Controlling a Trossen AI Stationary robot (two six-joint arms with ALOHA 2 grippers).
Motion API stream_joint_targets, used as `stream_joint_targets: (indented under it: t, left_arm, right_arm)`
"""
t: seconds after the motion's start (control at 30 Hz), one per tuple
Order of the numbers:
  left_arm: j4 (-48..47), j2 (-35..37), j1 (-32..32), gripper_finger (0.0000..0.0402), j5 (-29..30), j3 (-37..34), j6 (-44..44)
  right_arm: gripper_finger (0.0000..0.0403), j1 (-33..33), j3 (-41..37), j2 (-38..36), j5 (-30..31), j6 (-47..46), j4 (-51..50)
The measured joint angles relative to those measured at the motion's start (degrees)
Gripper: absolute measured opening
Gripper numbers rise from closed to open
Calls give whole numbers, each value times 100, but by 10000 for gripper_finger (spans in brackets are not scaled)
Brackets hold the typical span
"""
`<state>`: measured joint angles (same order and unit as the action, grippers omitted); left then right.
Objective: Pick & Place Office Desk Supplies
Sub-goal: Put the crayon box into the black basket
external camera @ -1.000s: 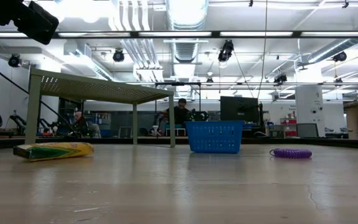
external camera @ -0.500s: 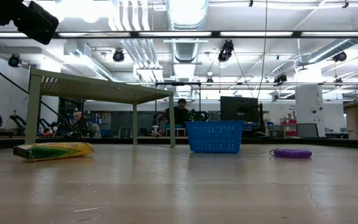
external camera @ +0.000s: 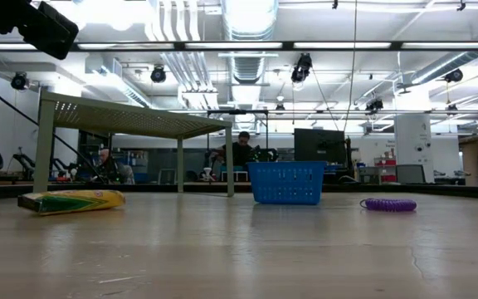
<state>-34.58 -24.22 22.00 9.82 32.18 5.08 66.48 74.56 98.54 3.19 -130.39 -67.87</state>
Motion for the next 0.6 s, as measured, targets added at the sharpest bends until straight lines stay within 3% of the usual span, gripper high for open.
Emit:
stream_joint_targets:
  t: [0.4, 0.6]
  left_arm:
    - [0, -1, 0, 154, 0, 0, -4]
    - [-1, 1, -1, 154, 0, 0, -17]
  right_arm:
    - [129, -11, -7, 15, 135, -168, 227]
    - [162, -11, -7, 17, 135, -251, 229]
